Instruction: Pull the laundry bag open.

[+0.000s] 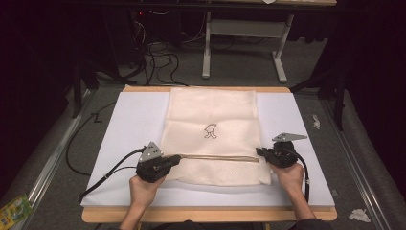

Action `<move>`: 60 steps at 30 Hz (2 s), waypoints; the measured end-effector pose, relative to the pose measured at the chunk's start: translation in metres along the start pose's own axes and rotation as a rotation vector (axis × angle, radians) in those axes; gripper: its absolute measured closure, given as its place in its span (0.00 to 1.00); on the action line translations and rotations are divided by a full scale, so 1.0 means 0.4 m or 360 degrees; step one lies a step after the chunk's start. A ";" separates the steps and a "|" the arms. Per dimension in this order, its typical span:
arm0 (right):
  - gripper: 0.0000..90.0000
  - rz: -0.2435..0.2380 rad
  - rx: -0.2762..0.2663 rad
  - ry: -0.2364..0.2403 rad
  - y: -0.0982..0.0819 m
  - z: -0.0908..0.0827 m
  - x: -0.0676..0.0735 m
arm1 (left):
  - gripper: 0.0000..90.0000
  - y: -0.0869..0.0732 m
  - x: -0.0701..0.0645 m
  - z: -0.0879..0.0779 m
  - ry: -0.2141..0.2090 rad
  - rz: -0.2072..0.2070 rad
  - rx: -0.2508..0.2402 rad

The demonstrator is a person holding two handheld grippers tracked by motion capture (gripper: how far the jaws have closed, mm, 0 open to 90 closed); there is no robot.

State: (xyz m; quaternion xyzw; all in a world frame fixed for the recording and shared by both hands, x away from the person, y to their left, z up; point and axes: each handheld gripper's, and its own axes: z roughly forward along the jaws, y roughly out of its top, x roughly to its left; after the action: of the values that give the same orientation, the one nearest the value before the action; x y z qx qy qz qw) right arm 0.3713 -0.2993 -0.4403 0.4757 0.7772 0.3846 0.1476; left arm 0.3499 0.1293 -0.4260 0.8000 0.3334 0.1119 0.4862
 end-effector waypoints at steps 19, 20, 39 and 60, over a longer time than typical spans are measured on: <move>0.98 0.0000 0.0007 0.0010 0.002 0.003 0.004 | 0.97 -0.003 0.023 -0.029 0.0016 -0.0040 -0.0031; 0.98 -0.0011 0.0001 0.0014 0.002 0.002 0.004 | 0.97 -0.003 0.023 -0.029 0.0017 -0.0044 -0.0038; 0.98 -0.0018 0.0027 0.0003 0.002 0.008 0.005 | 0.97 -0.010 0.047 -0.056 0.0063 -0.0076 -0.0049; 0.98 -0.0030 0.0012 -0.0008 0.018 0.001 0.004 | 0.97 -0.023 0.068 -0.088 0.0135 -0.0080 -0.0042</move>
State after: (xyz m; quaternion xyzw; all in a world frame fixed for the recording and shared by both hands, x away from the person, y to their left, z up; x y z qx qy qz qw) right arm 0.3751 -0.2961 -0.4351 0.4698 0.7828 0.3789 0.1515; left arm 0.3487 0.1743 -0.4203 0.7795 0.3721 0.1379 0.4847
